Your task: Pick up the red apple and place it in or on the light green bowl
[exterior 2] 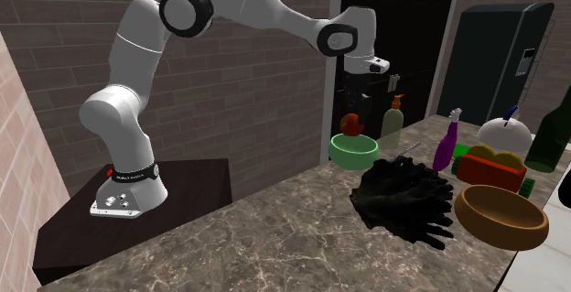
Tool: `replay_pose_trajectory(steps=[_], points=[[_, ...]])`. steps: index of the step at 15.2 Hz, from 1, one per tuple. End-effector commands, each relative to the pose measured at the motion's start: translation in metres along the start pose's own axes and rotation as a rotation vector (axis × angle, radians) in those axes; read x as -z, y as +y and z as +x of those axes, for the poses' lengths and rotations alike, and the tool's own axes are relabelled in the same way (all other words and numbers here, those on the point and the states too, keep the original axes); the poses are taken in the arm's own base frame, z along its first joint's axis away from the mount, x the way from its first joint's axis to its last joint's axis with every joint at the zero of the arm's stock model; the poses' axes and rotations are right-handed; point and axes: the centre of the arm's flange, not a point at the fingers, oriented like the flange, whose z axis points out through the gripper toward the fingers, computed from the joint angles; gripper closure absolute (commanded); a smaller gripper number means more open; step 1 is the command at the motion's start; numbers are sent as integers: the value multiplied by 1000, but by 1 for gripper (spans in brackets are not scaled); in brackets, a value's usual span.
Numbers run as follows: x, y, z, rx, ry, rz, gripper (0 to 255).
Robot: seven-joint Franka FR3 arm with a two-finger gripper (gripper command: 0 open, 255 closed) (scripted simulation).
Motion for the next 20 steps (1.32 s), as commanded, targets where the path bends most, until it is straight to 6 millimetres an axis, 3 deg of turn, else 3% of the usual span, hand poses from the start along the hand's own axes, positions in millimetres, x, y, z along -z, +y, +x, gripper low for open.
replay_pose_trajectory(steps=[1, 7, 20], points=[[0, -22, 18, -1, 0, 0, 255], [-1, -74, 70, -1, 0, 0, 255], [-70, -71, 63, -1, 0, 0, 255]])
